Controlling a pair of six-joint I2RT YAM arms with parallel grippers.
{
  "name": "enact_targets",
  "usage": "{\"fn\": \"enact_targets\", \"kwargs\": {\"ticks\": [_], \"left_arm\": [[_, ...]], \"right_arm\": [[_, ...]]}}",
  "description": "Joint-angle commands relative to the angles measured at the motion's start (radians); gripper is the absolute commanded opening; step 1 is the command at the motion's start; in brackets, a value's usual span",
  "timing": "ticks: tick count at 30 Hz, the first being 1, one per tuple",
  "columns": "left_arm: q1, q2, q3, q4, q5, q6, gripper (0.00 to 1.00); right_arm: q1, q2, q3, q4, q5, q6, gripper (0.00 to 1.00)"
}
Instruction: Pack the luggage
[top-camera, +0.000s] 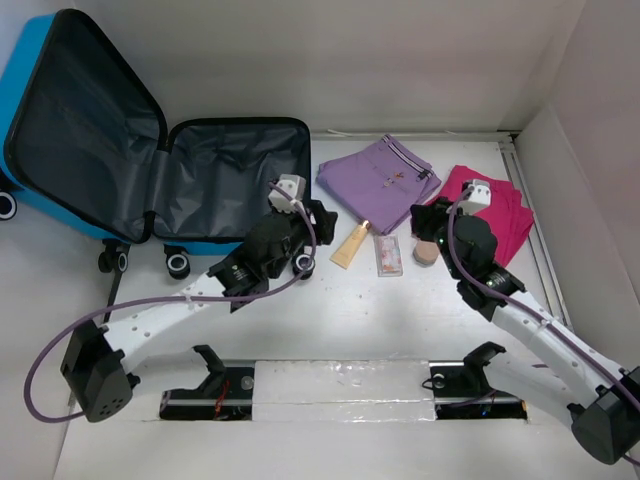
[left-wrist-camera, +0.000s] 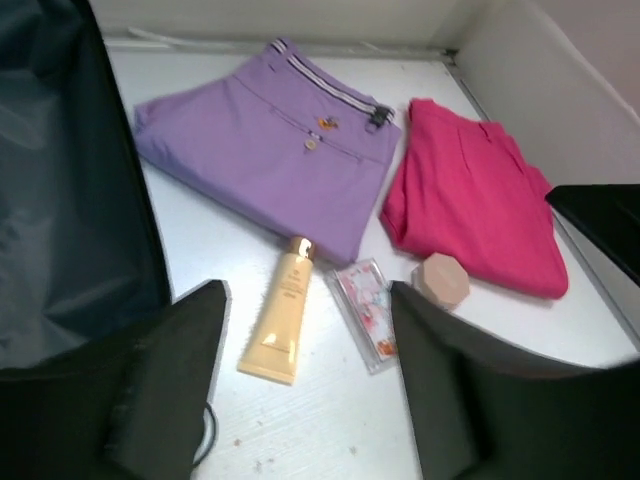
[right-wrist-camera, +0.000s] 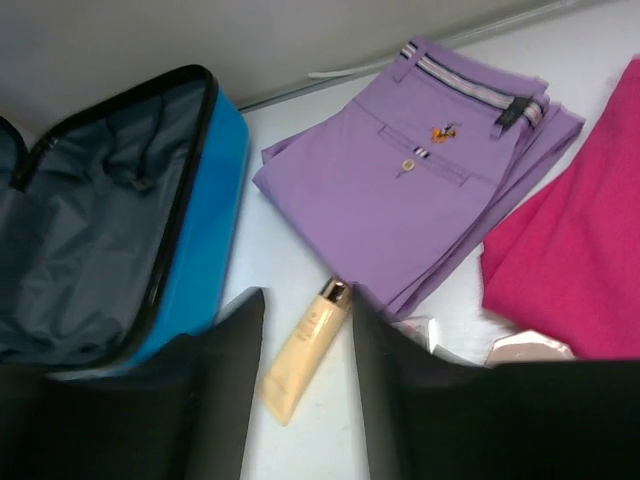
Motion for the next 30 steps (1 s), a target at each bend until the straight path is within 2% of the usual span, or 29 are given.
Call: {"fn": "enact_targets", "kwargs": {"ticks": [1,2,3,5,8,9,12,13,17,20,25,30], "left_arm": [[-0.058,0.081,0.045,0.034,0.086,0.029,0.54],[-0.091,0.111,0.081,0.012,0.051,0.044,0.44],[-0.127,0.144,0.107,-0.005,0.011,0.082,0.39],[-0.218,0.26,0.202,-0.066,-0.104,0.132,0.36],[-0.236,0.413,0.308,-0.143,-0.152,0.169,0.42],[-0.236,0.443,0.357,-0.178,-0.169,0.169,0.44],[-0.222,0.527,0.396,-0.203,-0.151,0.179,0.55],[-0.213,0.546,0.419,-0.215,-0.134,0.179,0.57],[-0.164,0.627,0.451,-0.233,-0.102,0.164,0.6],[-0.119,0.69,0.46,-0.224,-0.089,0.155,0.6],[-0.041,0.82,0.488,-0.201,0.015,0.155,0.59],[-0.032,0.905,0.545,-0.192,0.078,0.184,0.58]], "right_arm": [[0.007,-0.039,0.0,0.064,0.029,0.03,0.25],[0.007,-0.048,-0.01,0.064,0.038,0.03,0.12],[0.007,-0.059,-0.01,0.064,0.051,0.041,0.0],[0.007,-0.059,-0.01,0.044,0.089,0.05,0.0],[0.007,-0.068,-0.01,0.033,0.1,0.059,0.0],[0.007,-0.068,-0.01,0.033,0.1,0.059,0.14],[-0.002,-0.057,0.0,0.021,0.1,0.059,0.37],[-0.002,-0.057,0.0,0.009,0.1,0.059,0.5],[-0.002,-0.069,0.009,-0.015,0.109,0.069,0.63],[-0.013,-0.082,0.0,-0.015,0.121,0.069,0.63],[-0.013,-0.126,-0.009,-0.015,0.112,0.078,0.63],[-0.013,-0.126,-0.009,-0.015,0.094,0.078,0.63]]}}
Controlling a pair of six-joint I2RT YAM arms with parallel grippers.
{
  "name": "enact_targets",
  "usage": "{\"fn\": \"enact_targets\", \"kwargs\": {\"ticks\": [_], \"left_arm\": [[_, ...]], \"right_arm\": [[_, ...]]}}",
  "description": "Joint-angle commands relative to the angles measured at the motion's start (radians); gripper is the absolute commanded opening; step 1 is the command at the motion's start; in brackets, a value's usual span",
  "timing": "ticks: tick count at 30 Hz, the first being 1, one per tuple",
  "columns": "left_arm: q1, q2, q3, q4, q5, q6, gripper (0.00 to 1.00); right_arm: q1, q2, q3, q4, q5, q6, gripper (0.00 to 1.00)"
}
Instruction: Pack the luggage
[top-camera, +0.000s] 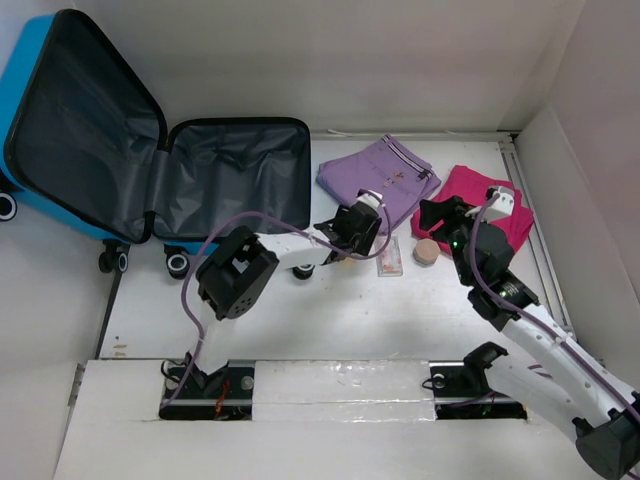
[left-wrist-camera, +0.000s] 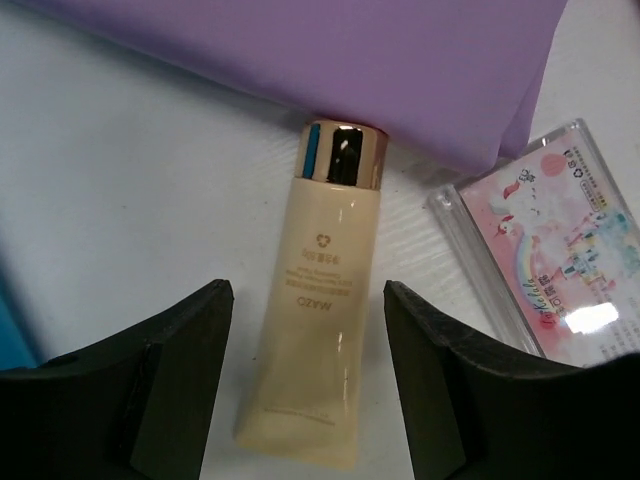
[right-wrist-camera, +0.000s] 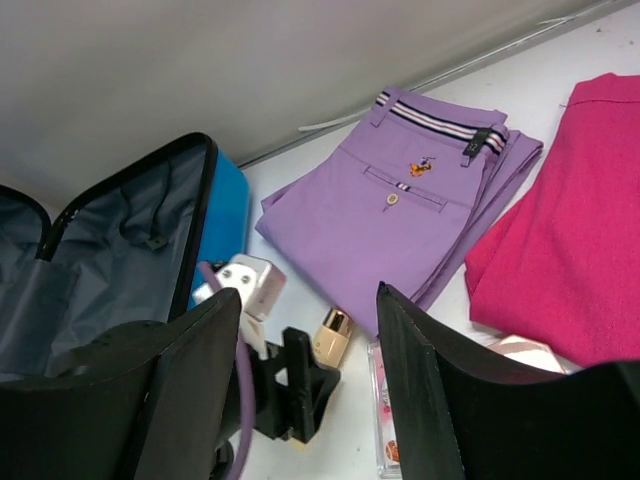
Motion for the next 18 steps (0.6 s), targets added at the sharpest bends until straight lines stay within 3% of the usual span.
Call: {"fn": "enact_targets", "kwargs": {"ticks": [1,3,5,6,9,15,18], "left_arm": [[-0.009,0.016,0.064,0.02,0.061,0.021,0.57],[-0.009,0.048,0.074,0.02,0.061,0.021,0.57],[0.0,0.071,0.084,0.011,0.051,0.021,0.5],[0.0,0.091,0.084,0.011,0.031,0.021,0.41],[0.0,0.07,0.075,0.0,0.032,0.002,0.0],[-0.009,-0.203,-0.048,0.058,-0.001,-0.061,0.0],[0.021,-0.372,-0.08,0.073,-0.02,-0.089,0.09]], "right_arm": [[-0.005,-0.008,0.0,0.018,-0.003,0.011,0.63],[-0.005,0.002,0.009,0.018,-0.014,0.011,0.63],[-0.005,0.002,0.009,0.018,-0.023,0.011,0.63],[-0.005,0.002,0.009,0.018,-0.023,0.011,0.63],[-0.005,0.002,0.009,0.018,-0.023,0.011,0.63],[-0.005,0.002,0.009,0.018,-0.043,0.002,0.62],[-0.005,0.002,0.009,0.018,-0.057,0.002,0.62]]}}
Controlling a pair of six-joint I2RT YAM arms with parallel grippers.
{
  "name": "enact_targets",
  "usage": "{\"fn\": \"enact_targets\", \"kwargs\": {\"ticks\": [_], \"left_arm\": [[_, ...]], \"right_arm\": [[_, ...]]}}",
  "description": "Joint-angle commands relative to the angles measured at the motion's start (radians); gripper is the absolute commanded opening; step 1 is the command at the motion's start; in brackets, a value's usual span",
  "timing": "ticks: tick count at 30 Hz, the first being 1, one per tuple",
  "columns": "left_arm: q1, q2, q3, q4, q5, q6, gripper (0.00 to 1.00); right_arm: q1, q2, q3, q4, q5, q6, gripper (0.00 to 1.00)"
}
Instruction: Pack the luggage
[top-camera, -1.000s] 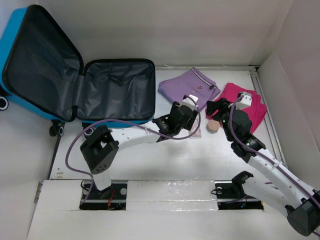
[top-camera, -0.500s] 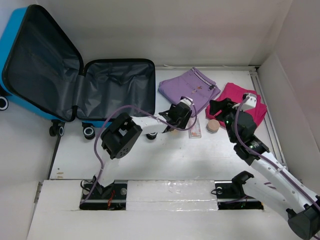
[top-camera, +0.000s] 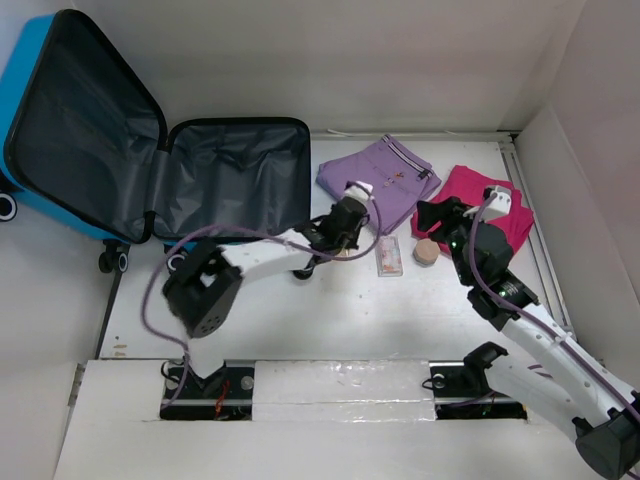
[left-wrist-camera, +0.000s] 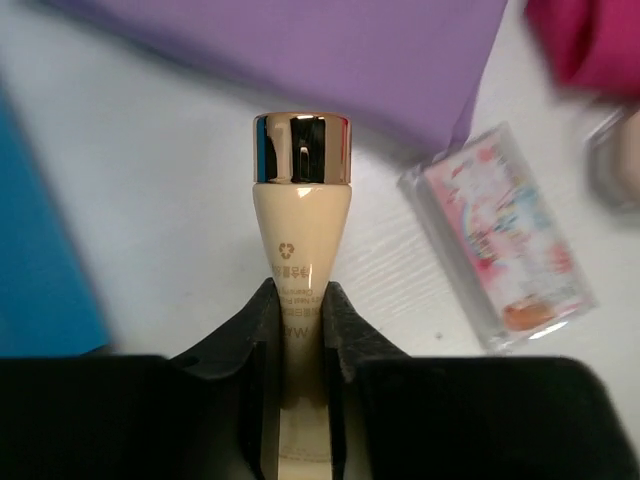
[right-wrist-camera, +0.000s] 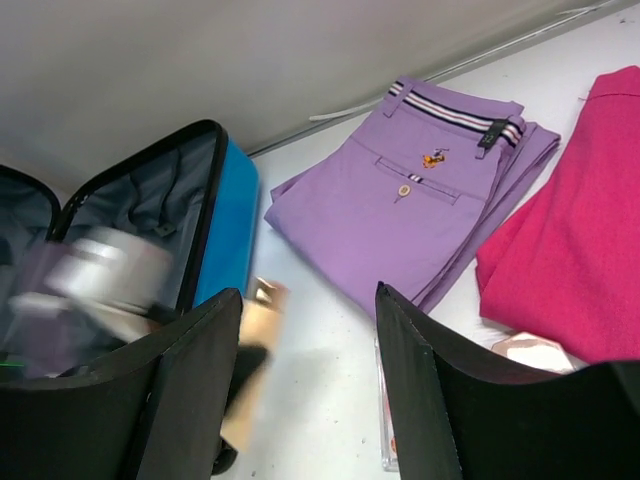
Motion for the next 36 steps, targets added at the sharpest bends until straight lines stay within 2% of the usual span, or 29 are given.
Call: {"fn": "enact_targets", "kwargs": {"ticks": [1,4,7,9,12,13,19,20,21,22,24,26,27,28,31,32,35,36], "left_arm": [[0.035,-0.251,-0.005,0.087,-0.059,-0.071,0.12],[0.113,-0.346,-0.019,0.087,-0.154,-0.121,0.24],[0.244,-0.386,-0.065,0.064,-0.225,-0.209,0.34],[0.355,-0.397,-0.09,0.064,-0.215,-0.253,0.48],[0.424,-0.388,-0.134,0.044,-0.201,-0.339,0.84],[0.424,-0.388,-0.145,0.044,-0.21,-0.351,1.0],[0.424,-0.498,-0.251,0.133,-0.19,-0.382,1.0],[0.424,-0.516,-0.263,0.148,-0.178,-0.382,1.0],[0.403,-0.533,-0.289,0.18,-0.166,-0.382,0.97],[0.383,-0.549,-0.303,0.202,-0.155,-0.373,0.95],[0.311,-0.576,-0.318,0.225,-0.112,-0.342,0.92],[0.247,-0.587,-0.334,0.225,-0.098,-0.321,0.91],[0.175,-0.587,-0.346,0.225,-0.107,-0.321,0.91],[0.142,-0.596,-0.366,0.234,-0.107,-0.321,0.91],[0.079,-0.633,-0.431,0.281,-0.084,-0.344,0.91],[0.07,-0.648,-0.456,0.307,-0.052,-0.354,0.91],[0.07,-0.725,-0.545,0.389,0.037,-0.368,0.91],[0.07,-0.747,-0.556,0.389,0.037,-0.368,0.91]], "right_arm": [[-0.005,-0.003,0.009,0.021,-0.036,0.002,0.62],[-0.005,0.016,0.009,0.021,-0.045,0.002,0.62],[-0.005,0.028,0.019,0.021,-0.054,0.002,0.62],[-0.005,0.028,0.019,0.021,-0.063,0.002,0.62],[-0.005,0.039,0.019,0.021,-0.063,0.002,0.63],[-0.005,0.051,0.028,0.021,-0.063,0.002,0.63],[-0.005,0.131,0.048,0.021,-0.063,-0.007,0.64],[-0.005,0.131,0.048,0.021,-0.063,-0.007,0.62],[-0.005,0.145,0.048,0.021,-0.063,-0.007,0.51],[-0.005,0.16,0.048,0.021,-0.063,-0.007,0.46],[-0.005,0.191,0.061,0.009,-0.054,-0.007,0.29],[-0.005,0.258,0.071,-0.077,-0.077,-0.007,0.28],[-0.005,0.282,0.071,-0.102,-0.12,-0.007,0.32],[-0.005,0.307,0.06,-0.102,-0.141,-0.007,0.44],[0.018,0.402,0.023,-0.102,-0.179,0.016,0.64],[0.018,0.436,0.011,-0.102,-0.179,0.028,0.77],[0.064,0.488,0.011,-0.102,-0.159,0.05,0.92],[0.064,0.502,0.011,-0.102,-0.148,0.05,0.93]]}}
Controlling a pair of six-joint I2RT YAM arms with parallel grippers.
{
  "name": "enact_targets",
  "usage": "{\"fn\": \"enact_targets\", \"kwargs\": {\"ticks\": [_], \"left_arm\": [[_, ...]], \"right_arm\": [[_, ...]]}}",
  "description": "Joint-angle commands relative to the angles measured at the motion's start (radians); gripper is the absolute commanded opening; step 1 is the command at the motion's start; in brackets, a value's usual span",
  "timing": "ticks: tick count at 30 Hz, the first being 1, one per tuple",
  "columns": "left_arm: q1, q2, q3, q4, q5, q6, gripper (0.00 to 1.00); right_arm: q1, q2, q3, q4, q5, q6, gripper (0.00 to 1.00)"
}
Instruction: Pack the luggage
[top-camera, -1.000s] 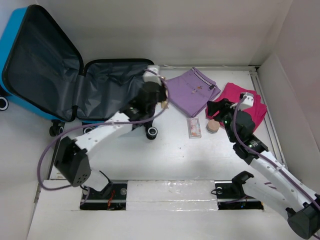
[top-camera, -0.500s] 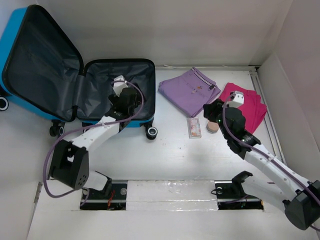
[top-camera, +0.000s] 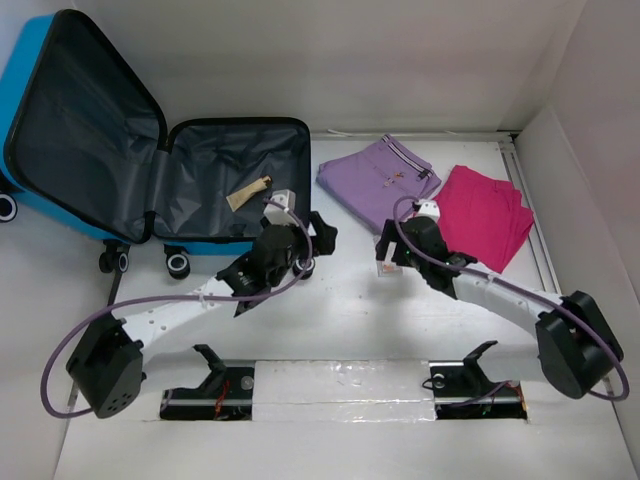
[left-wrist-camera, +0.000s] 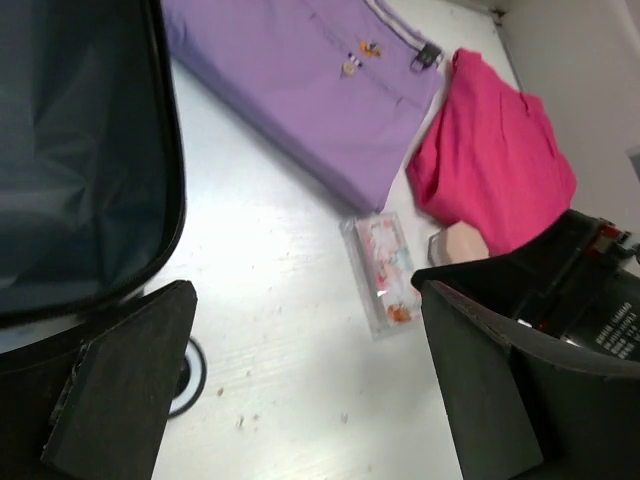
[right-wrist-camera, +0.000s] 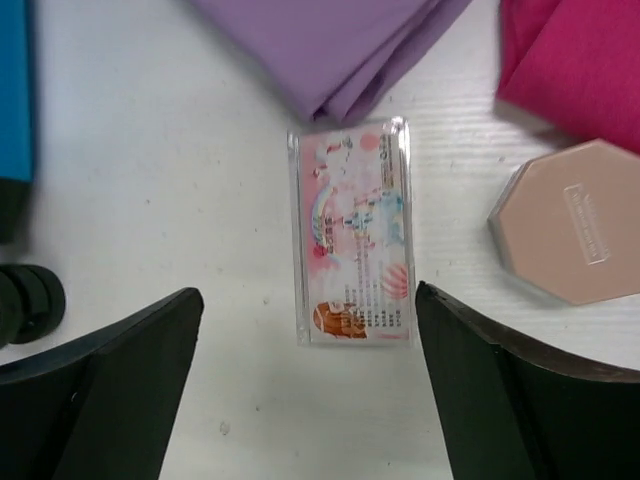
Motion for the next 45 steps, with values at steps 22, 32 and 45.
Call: {"fn": "enact_targets", "kwargs": {"ticks": [22,32,45], "left_arm": [[0.005,-0.401,-0.145,0.125,-0.003,0.015,0.92],[0.005,-0.447,-0.114,0.126,-0.013,0.024,0.92],[0.005,-0.559,-0.076,0.096,-0.04,0.015,0.93]], "right_arm": [[0.166,0.416,0.186,-0.126,0.257,0.171,0.65],[0.261,0.368,0.24,-0.226,0.339,0.205,0.51],[0.301,0.137,0.368,-0.027,0.006,0.043,0.52]]}}
